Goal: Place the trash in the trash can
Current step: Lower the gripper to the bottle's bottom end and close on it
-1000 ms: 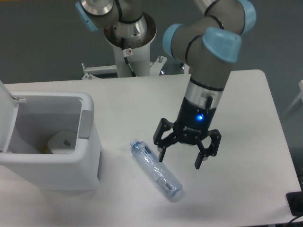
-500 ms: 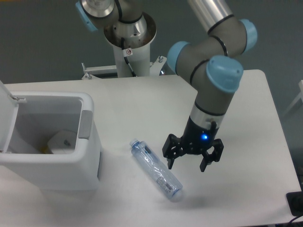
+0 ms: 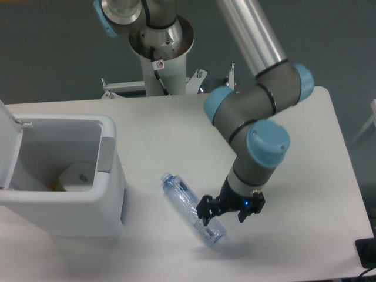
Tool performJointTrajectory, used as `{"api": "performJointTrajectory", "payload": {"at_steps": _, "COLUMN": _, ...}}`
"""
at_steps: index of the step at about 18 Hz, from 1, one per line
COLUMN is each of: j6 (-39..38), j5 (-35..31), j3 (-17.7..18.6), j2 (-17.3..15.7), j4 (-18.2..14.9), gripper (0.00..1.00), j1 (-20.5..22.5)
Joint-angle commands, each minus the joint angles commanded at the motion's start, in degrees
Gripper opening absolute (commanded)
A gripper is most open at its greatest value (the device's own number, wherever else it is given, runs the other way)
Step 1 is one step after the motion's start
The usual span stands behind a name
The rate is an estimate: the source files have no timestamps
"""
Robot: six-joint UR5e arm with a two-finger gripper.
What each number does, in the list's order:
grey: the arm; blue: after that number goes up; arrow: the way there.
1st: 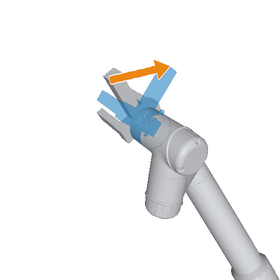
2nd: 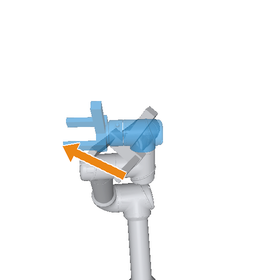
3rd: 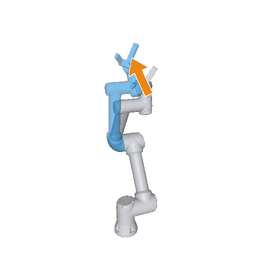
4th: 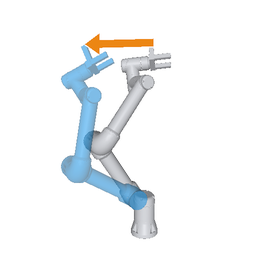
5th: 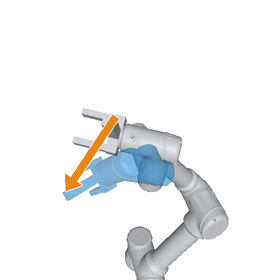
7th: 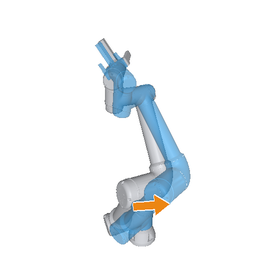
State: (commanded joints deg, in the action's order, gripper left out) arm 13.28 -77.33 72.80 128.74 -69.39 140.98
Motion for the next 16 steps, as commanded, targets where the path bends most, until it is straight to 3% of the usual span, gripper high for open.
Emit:
{"api": "performJointTrajectory", "payload": {"at_steps": 3, "j6": -1.1, "j5": -1.2, "j3": -4.1, "j2": 2.7, "j4": -6.4, "gripper": 1.00, "j1": -0.7}}
{"api": "performJointTrajectory", "payload": {"at_steps": 13, "j6": -5.3, "j5": -4.7, "j3": -4.3, "j2": 6.3, "j4": -6.7, "gripper": 1.00, "j1": -3.4}}
{"api": "performJointTrajectory", "payload": {"at_steps": 14, "j6": -5.3, "j5": -4.7, "j3": -4.3, "j2": 6.3, "j4": -6.7, "gripper": 0.98, "j1": -3.4}}
{"api": "performJointTrajectory", "payload": {"at_steps": 16, "j6": -6.2, "j5": -4.8, "j3": -4.0, "j2": 6.2, "j4": -6.6, "gripper": 0.78, "j1": -3.6}}
